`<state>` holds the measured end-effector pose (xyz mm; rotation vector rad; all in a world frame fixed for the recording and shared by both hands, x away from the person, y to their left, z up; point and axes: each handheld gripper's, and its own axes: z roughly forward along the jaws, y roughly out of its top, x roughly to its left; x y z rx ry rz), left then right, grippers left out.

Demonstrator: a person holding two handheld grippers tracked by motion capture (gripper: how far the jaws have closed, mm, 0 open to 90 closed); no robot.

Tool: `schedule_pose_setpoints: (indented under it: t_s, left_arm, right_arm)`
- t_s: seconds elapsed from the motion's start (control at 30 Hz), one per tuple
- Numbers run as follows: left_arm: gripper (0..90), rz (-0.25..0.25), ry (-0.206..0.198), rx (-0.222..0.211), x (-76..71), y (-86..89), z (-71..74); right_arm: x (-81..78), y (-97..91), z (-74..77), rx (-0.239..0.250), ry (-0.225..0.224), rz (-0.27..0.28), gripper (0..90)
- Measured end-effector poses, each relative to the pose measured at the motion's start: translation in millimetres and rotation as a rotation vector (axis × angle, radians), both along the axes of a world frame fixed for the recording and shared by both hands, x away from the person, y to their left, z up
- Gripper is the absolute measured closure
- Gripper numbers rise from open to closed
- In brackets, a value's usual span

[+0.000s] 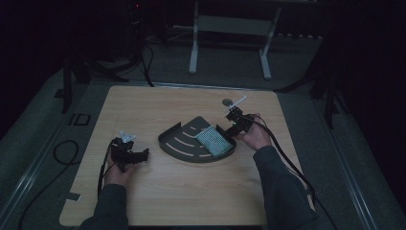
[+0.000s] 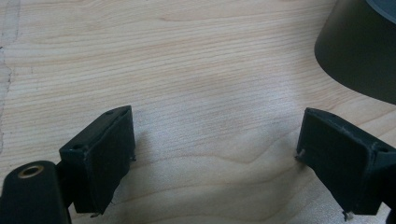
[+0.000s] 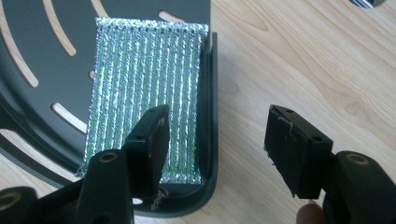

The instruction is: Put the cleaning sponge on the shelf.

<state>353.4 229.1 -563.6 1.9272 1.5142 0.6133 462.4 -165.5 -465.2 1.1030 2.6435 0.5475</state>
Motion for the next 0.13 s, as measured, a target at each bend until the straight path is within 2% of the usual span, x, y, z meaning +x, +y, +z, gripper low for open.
schedule_pose_setpoints:
  t_s: [0.13]
  left_arm:
    - [11.7, 0.000, 0.000, 0.001, 0.1, 0.1, 0.0]
  right_arm:
    - [-7.2, -7.0, 0.1, 0.002, -0.032, -0.029, 33.4]
